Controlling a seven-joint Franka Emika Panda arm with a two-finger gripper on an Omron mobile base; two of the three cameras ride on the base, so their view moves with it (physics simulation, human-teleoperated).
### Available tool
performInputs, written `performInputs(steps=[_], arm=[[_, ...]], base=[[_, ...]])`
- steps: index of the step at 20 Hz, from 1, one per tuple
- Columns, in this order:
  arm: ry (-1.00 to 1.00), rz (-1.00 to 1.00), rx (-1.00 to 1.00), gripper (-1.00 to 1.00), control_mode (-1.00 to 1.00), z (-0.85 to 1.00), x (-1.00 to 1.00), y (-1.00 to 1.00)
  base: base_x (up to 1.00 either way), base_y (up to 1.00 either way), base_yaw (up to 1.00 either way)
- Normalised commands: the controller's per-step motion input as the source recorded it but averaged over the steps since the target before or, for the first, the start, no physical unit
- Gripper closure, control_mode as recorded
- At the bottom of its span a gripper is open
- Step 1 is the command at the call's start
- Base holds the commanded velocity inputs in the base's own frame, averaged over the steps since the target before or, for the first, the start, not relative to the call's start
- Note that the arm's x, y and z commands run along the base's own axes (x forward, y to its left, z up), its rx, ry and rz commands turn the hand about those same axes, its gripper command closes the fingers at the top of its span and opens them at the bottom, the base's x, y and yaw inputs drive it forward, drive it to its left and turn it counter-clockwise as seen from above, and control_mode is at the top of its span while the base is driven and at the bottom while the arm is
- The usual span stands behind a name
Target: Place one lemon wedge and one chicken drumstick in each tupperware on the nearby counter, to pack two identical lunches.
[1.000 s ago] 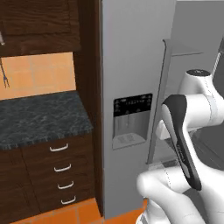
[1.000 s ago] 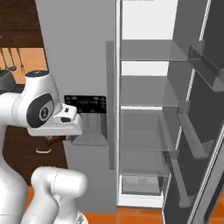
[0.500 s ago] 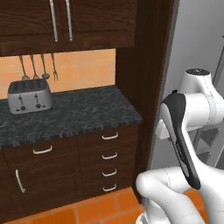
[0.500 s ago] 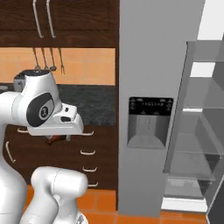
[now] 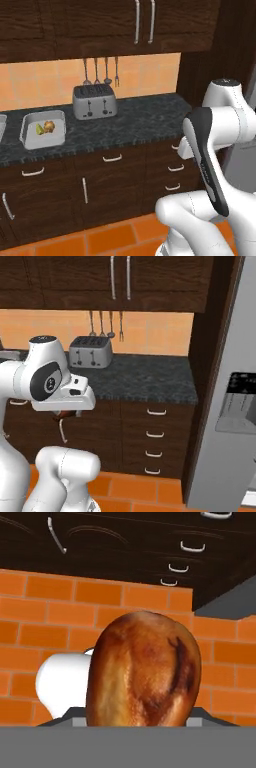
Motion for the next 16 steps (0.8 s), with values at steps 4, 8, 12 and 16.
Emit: performInputs(steps=[4, 8, 12, 16], arm=[[0.00, 0.00, 0.00, 1.00, 1.00, 0.00, 0.00, 0.00], [0.00, 0.00, 0.00, 1.00, 1.00, 0.00, 0.00, 0.00], [0.00, 0.00, 0.00, 1.00, 1.00, 0.00, 0.00, 0.00], [0.00, 0.00, 0.00, 1.00, 1.00, 0.00, 0.00, 0.00]], base=[[-0.12, 1.00, 0.18], [-0.07, 1.00, 0.19], [-0.03, 1.00, 0.18], [0.03, 1.00, 0.12]])
